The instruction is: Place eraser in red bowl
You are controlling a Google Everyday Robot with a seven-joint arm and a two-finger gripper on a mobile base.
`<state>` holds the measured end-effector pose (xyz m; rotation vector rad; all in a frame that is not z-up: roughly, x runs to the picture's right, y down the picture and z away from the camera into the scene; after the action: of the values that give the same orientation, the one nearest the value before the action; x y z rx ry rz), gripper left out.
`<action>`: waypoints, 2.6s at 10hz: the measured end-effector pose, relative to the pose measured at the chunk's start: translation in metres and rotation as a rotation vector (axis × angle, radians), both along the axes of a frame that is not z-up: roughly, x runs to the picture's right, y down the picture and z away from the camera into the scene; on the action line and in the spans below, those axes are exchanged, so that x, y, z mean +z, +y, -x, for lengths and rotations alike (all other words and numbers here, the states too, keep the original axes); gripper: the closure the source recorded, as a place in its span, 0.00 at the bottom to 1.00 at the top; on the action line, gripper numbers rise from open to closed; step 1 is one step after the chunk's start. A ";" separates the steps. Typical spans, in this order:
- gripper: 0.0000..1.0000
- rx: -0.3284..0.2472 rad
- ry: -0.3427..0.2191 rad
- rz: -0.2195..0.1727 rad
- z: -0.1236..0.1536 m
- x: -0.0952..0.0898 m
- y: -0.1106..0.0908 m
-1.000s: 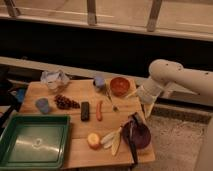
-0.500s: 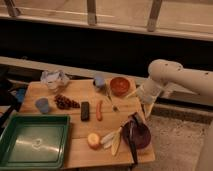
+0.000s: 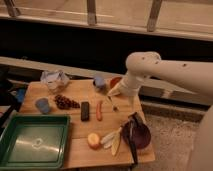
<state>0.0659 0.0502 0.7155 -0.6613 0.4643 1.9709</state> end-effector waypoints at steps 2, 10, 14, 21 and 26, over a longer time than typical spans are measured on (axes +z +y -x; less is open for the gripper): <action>0.20 -0.019 -0.008 -0.002 0.004 -0.001 0.000; 0.20 -0.187 -0.077 -0.109 0.073 0.028 -0.019; 0.20 -0.277 -0.147 -0.174 0.130 0.052 -0.035; 0.20 -0.272 -0.187 -0.140 0.133 0.064 -0.027; 0.20 -0.348 -0.299 -0.068 0.190 0.100 -0.004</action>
<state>-0.1238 0.0464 0.8151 -0.7620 0.3030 1.5240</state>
